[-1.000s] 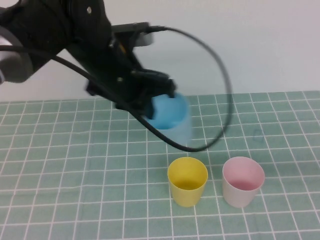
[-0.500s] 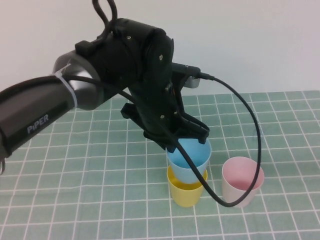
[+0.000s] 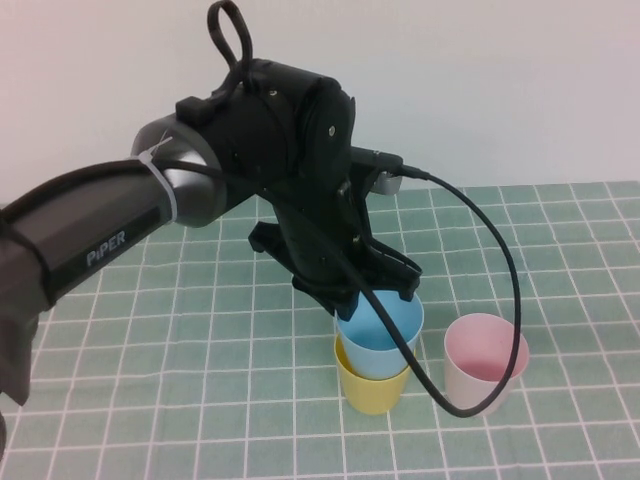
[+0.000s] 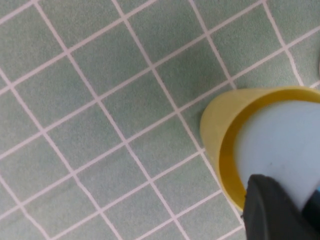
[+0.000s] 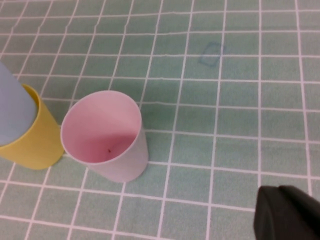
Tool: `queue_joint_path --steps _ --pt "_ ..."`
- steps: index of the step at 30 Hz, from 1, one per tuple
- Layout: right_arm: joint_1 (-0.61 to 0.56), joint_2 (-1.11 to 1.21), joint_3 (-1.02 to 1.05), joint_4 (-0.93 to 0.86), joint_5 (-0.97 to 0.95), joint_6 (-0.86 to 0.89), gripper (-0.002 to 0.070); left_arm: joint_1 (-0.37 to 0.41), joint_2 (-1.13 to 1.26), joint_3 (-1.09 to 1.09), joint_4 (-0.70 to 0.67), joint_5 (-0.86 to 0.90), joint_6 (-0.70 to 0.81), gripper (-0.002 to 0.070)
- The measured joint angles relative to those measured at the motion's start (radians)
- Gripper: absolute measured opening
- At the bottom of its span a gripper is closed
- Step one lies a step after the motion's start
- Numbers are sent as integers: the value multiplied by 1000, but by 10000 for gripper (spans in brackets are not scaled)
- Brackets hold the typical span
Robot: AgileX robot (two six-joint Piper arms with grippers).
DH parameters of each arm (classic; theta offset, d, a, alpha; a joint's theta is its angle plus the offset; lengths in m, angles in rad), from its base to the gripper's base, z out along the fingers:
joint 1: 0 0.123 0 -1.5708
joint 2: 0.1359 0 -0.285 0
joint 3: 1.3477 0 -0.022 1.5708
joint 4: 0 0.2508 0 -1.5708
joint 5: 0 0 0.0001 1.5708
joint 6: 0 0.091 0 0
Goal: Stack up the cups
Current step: Place the blue cup on the yellow cup, then pick up the pink cup
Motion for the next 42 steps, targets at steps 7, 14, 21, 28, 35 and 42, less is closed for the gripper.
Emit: queue_joint_path --steps 7,14,21,28,35,42 --pt "0 0 0 2 0 -9 -1 0 0 -4 32 0 -2 137" --pt "0 0 0 2 31 -50 -1 0 -67 -4 106 -15 -30 120" --pt "0 11 -26 176 199 -258 -1 -3 -285 19 186 -70 -209 -1" --pt "10 131 -112 264 370 -358 22 -42 -628 232 263 -203 -235 -1" --pt "180 249 -251 229 341 -353 40 -63 -988 595 261 -504 -332 -1" --pt "334 449 -449 -86 332 -162 142 -59 -1170 819 339 -561 -328 -1"
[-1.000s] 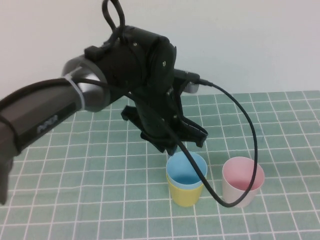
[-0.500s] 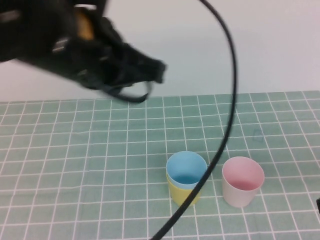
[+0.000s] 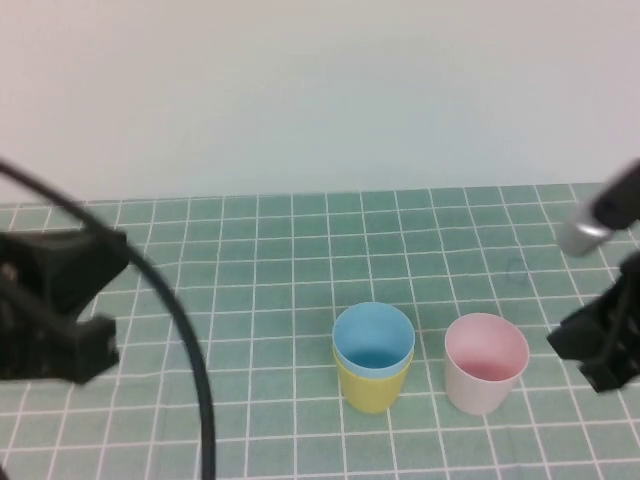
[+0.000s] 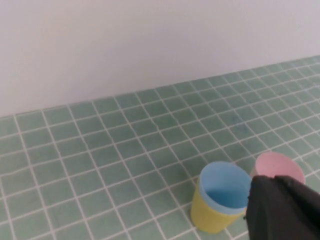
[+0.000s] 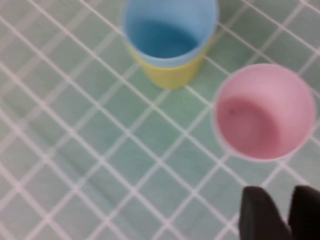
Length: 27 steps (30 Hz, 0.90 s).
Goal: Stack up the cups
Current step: Pick up the pink cup
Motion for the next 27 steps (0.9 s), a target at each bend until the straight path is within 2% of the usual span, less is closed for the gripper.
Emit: queue_joint_path --steps 3,7,15,27 --pt "16 116 -91 -87 24 51 237 0 -30 41 3 9 0 -1" --pt "16 270 -199 -137 52 100 300 0 -33 66 3 23 0 -1" --pt "16 525 -311 -169 80 132 314 0 -33 75 8 25 0 -1" --pt "16 665 -337 -226 49 161 314 0 -33 75 9 29 -3 -1"
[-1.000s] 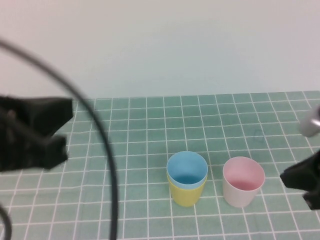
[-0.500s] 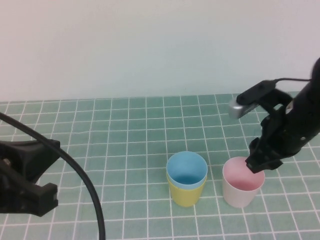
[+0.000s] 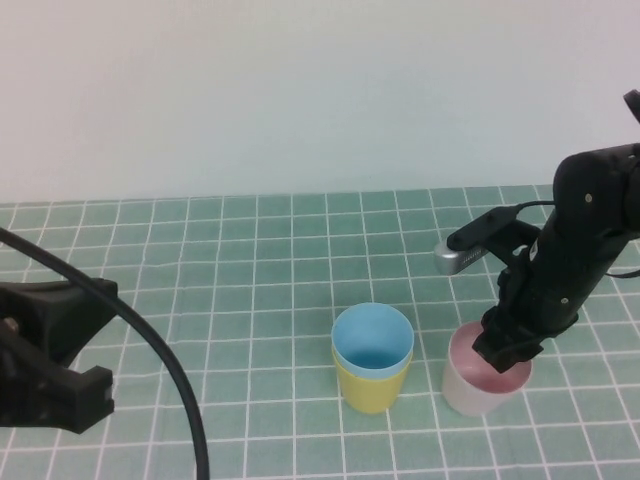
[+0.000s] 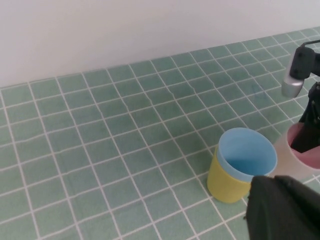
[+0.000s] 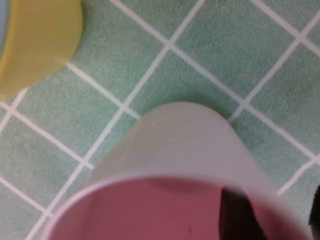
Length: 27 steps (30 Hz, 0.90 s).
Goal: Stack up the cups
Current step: Pick up the pink cup, then place the pink cup on the blue cup
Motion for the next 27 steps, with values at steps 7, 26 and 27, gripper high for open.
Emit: queue_joint_path --steps 7,26,27 --pt "0 0 -2 -23 16 2 210 0 0 0 0 0 -3 -1" --pt "56 -82 -509 -19 362 54 27 0 -2 68 263 86 -232 -1" --pt "81 -85 -526 -10 364 54 27 0 -2 79 283 78 -254 -1"
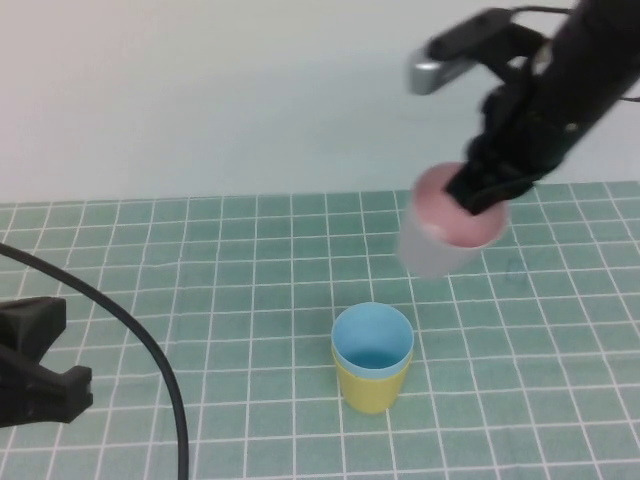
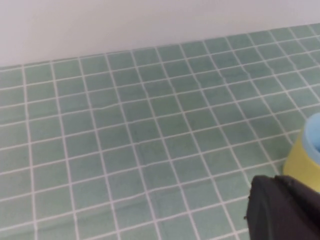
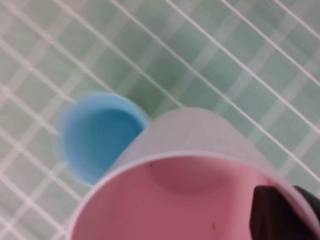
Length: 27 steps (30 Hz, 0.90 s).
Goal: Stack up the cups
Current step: Place the pink cup on the blue cup
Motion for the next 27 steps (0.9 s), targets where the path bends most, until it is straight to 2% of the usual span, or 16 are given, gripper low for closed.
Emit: queue_joint_path --steps 3,8,27 --pt "83 0 -19 -4 7 23 27 0 0 33 76 -14 -76 -1" --pt "174 29 -22 -21 13 56 27 0 0 40 126 -14 -108 -1" --pt "180 188 -22 -52 13 99 27 0 0 40 122 -8 -105 -1"
